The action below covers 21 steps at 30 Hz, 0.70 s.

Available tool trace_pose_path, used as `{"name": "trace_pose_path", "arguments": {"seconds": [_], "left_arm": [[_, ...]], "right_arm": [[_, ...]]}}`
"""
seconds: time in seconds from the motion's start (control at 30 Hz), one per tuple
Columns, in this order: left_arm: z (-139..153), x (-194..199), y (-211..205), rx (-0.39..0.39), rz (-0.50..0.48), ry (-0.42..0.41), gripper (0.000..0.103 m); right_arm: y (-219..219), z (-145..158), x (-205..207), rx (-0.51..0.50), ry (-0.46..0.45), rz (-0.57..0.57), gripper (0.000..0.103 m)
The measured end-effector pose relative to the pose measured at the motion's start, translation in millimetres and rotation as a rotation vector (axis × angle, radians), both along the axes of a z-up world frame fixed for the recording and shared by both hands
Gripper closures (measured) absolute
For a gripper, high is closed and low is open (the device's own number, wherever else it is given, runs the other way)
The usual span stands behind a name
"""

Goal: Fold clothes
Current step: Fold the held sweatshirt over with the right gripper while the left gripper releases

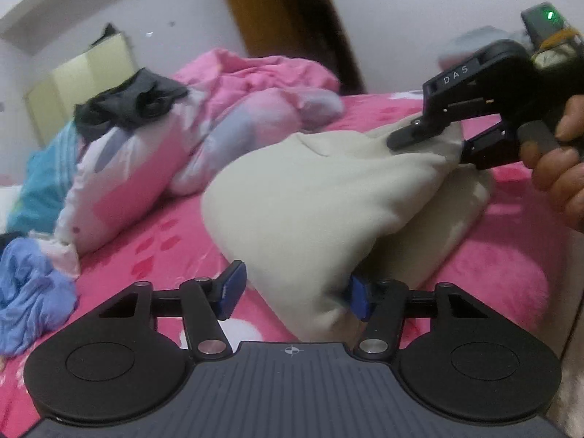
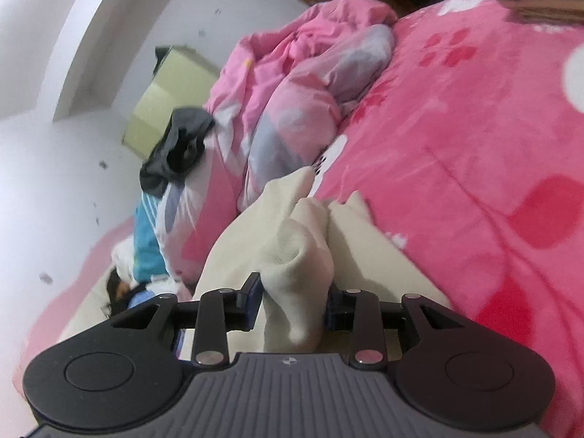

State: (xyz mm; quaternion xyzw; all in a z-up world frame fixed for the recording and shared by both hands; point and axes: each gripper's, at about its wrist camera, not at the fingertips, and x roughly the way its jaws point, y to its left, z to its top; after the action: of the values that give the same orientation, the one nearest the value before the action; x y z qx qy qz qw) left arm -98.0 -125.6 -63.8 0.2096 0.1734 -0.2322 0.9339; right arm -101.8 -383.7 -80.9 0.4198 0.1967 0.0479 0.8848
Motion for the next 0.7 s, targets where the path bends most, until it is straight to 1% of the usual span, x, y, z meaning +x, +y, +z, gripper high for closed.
{"name": "trace_pose_path", "arguments": {"seconds": [0.07, 0.1, 0.17, 0.23, 0.3, 0.33, 0.4, 0.43, 0.47, 0.53, 0.57, 0.6, 0.63, 0.67, 0.7], "left_arm": [[2, 1, 2, -0.045, 0.035, 0.019, 0.056], [2, -1, 4, -0.052, 0.044, 0.016, 0.058], [1, -4, 3, -0.042, 0.052, 0.010, 0.060], [-3, -5, 2, -0.020, 0.059, 0.018, 0.062], [-9, -3, 3, -0.011, 0.055, 0.048, 0.062], [-11, -1, 4, -0.013, 0.050, 0.064, 0.062], [-13, -2, 3, -0.010, 0.042, 0.066, 0.062], [-12, -2, 3, -0.006, 0.040, 0.067, 0.062], [-12, -2, 3, -0.002, 0.038, 0.067, 0.062], [-10, -2, 7, -0.023, 0.027, 0.079, 0.061], [-10, -2, 9, -0.035, 0.018, 0.084, 0.061], [-9, -3, 11, -0.040, 0.011, 0.083, 0.060], [-9, -4, 12, -0.043, 0.005, 0.079, 0.060], [-9, -5, 13, -0.046, 0.004, 0.076, 0.060], [-10, -6, 12, -0.049, 0.007, 0.076, 0.060]], "right_arm": [[2, 12, -3, -0.040, -0.034, -0.004, 0.088], [2, 18, -9, -0.055, -0.061, -0.012, 0.089], [6, 31, -22, -0.087, -0.109, -0.026, 0.089], [11, 29, -33, -0.131, -0.090, -0.042, 0.089], [9, 5, -37, -0.150, -0.015, -0.050, 0.090], [5, -9, -39, -0.121, -0.002, -0.049, 0.092], [-8, -35, -43, -0.020, -0.014, -0.045, 0.093], [-12, -40, -43, 0.009, -0.019, -0.044, 0.092], [-12, -37, -42, 0.005, -0.022, -0.039, 0.092], [-13, -32, -39, -0.012, -0.025, -0.017, 0.090], [-18, -31, -38, 0.011, -0.023, -0.002, 0.088], [-24, -30, -39, 0.039, -0.023, -0.002, 0.084], [-31, -28, -42, 0.064, -0.024, -0.011, 0.077], [-38, -25, -47, 0.070, -0.026, -0.038, 0.073], [-44, -21, -54, 0.057, -0.029, -0.089, 0.070]]}}
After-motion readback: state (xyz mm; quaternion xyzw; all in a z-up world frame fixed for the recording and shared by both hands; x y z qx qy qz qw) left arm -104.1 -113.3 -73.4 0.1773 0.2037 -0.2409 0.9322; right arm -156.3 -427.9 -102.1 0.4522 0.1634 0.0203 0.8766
